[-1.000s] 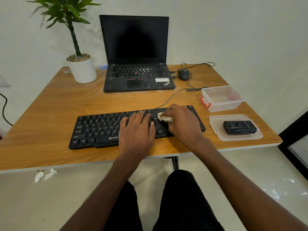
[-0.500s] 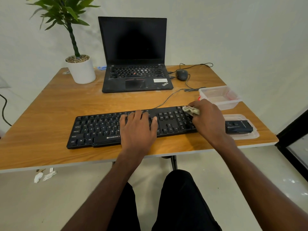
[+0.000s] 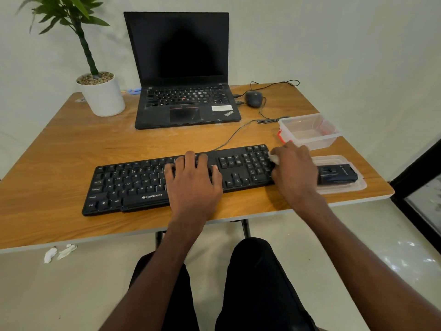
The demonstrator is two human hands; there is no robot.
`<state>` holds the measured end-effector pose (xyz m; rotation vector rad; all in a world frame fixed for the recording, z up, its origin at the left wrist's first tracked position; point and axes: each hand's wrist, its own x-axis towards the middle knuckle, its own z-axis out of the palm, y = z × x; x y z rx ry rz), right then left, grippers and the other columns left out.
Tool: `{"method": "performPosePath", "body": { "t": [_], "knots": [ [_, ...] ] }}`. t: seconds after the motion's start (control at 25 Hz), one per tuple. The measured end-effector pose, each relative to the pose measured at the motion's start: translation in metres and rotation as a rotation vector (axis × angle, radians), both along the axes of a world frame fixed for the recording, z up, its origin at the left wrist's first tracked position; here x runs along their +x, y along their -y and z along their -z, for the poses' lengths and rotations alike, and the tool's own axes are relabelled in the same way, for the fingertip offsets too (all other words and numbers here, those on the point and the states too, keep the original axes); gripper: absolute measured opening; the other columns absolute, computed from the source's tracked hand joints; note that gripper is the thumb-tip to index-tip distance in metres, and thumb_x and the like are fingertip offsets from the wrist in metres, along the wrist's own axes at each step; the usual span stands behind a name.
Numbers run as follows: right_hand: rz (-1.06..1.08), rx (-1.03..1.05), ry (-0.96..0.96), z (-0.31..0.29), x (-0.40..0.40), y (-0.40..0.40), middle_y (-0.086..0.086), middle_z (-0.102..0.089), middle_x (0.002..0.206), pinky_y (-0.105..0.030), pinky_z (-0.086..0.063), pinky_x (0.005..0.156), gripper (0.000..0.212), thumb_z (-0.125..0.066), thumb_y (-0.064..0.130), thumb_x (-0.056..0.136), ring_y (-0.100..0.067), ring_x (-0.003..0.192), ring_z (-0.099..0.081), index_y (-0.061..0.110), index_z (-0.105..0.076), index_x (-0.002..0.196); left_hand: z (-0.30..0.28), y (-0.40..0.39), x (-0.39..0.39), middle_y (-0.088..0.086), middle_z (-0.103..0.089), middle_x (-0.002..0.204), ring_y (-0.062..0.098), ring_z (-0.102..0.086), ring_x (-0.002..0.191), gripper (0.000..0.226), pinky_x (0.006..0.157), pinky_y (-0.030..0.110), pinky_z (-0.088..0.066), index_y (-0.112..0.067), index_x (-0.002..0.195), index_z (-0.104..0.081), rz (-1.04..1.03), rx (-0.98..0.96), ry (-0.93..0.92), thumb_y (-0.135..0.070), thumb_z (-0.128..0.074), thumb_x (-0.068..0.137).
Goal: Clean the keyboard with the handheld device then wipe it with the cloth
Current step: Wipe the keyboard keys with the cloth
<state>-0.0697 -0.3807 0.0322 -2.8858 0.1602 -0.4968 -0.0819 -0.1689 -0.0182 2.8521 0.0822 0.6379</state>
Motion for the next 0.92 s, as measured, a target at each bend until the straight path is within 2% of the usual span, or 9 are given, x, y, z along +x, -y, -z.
{"method": "performPosePath", "body": {
  "t": [0.08,0.16,0.24,0.36,0.44,0.56,0.68,0.8,0.92],
  "knots": [
    [-0.158,0.103,0.059,0.005,-0.002,-0.017,-0.004,-0.066,0.125,-0.043,-0.052,0.094,0.042,-0.075,0.001,0.083,-0.029,0.12,-0.054,0.015,-0.071,0.122,0.001,0.0,0.001,0.007,-0.057,0.129,0.028,-0.055,0.119,0.041,0.111,0.054,-0.035,-0.017,0.128,-0.063,0.005,-0.002,0.018,-0.045,-0.045,0.104],
    [-0.33,0.104,0.057,0.009,-0.003,-0.036,0.001,-0.07,0.12,-0.035,-0.05,0.086,0.042,-0.073,-0.002,0.081,-0.026,0.111,-0.056,0.017,-0.074,0.119,0.0,0.001,0.0,0.007,-0.057,0.127,0.028,-0.055,0.117,0.039,0.109,0.053,-0.034,-0.017,0.126,-0.063,0.004,0.001,0.027,-0.044,-0.046,0.104],
    [-0.39,0.069,0.049,0.01,0.001,-0.038,0.004,-0.071,0.118,-0.032,-0.045,0.078,0.041,-0.071,-0.002,0.082,-0.023,0.109,-0.053,0.019,-0.076,0.116,0.0,0.001,0.0,0.006,-0.056,0.125,0.027,-0.054,0.115,0.039,0.107,0.051,-0.034,-0.017,0.126,-0.063,0.007,0.005,0.03,-0.044,-0.046,0.103],
    [-0.14,0.133,0.028,0.003,0.007,-0.012,-0.001,-0.068,0.122,-0.042,-0.05,0.087,0.044,-0.071,0.001,0.083,-0.027,0.12,-0.051,0.027,-0.073,0.119,-0.002,0.0,-0.001,0.005,-0.056,0.126,0.026,-0.054,0.117,0.039,0.109,0.051,-0.032,-0.018,0.127,-0.063,0.008,-0.01,0.022,-0.045,-0.046,0.103],
    [0.009,0.093,0.014,-0.004,0.003,-0.008,-0.006,-0.066,0.118,-0.043,-0.049,0.084,0.044,-0.072,0.004,0.085,-0.029,0.117,-0.052,0.025,-0.071,0.124,-0.002,0.001,-0.001,0.005,-0.055,0.127,0.026,-0.053,0.118,0.04,0.11,0.052,-0.031,-0.019,0.129,-0.062,0.01,-0.013,0.012,-0.046,-0.045,0.104],
    [0.022,-0.036,-0.012,-0.01,-0.003,-0.019,-0.005,-0.064,0.121,-0.042,-0.049,0.079,0.035,-0.072,0.01,0.087,-0.031,0.114,-0.052,0.015,-0.069,0.122,-0.002,0.001,-0.001,0.005,-0.055,0.128,0.026,-0.053,0.118,0.041,0.111,0.053,-0.031,-0.019,0.129,-0.062,0.009,-0.016,0.013,-0.046,-0.045,0.104],
    [0.125,-0.043,-0.039,-0.008,-0.002,-0.004,-0.008,-0.064,0.116,-0.044,-0.051,0.075,0.032,-0.074,0.014,0.087,-0.031,0.111,-0.053,0.012,-0.068,0.119,-0.002,0.002,-0.001,0.005,-0.055,0.129,0.026,-0.053,0.119,0.041,0.112,0.054,-0.031,-0.019,0.13,-0.061,0.003,-0.014,0.015,-0.046,-0.045,0.104],
    [0.092,0.005,0.014,-0.004,-0.005,0.001,-0.006,-0.067,0.111,-0.037,-0.042,0.073,0.029,-0.071,0.008,0.088,-0.028,0.109,-0.054,0.015,-0.072,0.116,-0.002,0.002,-0.001,0.005,-0.055,0.129,0.027,-0.053,0.118,0.041,0.111,0.053,-0.031,-0.019,0.13,-0.062,0.004,-0.016,0.02,-0.046,-0.045,0.104],
    [-0.128,0.08,0.042,-0.004,-0.009,-0.023,0.0,-0.068,0.113,-0.029,-0.038,0.076,0.035,-0.072,0.004,0.086,-0.022,0.111,-0.052,0.019,-0.073,0.118,-0.002,0.002,0.0,0.005,-0.054,0.128,0.027,-0.052,0.118,0.041,0.111,0.053,-0.031,-0.018,0.13,-0.061,0.007,-0.013,0.016,-0.046,-0.045,0.104]
  ]
}}
